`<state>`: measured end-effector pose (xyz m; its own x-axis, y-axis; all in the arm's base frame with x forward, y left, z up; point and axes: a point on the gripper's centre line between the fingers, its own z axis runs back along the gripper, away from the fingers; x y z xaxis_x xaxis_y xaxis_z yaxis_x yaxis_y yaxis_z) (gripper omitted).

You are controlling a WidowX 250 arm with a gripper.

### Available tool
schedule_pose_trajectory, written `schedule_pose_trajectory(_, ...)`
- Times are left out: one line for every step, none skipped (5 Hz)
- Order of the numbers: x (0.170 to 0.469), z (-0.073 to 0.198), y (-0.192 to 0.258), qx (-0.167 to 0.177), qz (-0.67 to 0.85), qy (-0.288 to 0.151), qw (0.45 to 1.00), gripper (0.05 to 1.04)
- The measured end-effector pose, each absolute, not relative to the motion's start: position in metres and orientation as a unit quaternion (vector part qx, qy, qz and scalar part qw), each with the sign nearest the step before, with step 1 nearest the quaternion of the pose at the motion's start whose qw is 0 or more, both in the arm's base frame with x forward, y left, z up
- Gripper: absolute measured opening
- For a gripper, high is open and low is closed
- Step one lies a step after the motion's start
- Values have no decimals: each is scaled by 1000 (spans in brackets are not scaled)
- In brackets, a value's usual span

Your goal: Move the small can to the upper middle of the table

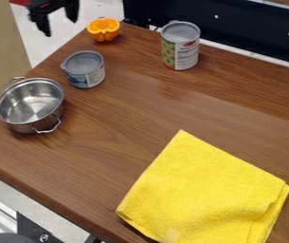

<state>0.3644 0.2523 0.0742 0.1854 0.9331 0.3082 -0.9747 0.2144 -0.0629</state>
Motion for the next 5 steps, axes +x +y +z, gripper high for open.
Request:
schedule_pose_trajectory(359,73,257,69,633,-135,759,997)
schedule_pose_trajectory(356,61,252,61,661,-96,742,997)
schedule_pose_trajectory(351,49,248,57,687,-90,719,997)
schedule_pose_trajectory(341,27,236,64,699,-78,708,997)
schedule_pose_trajectory(336,30,229,56,714,-90,692,997)
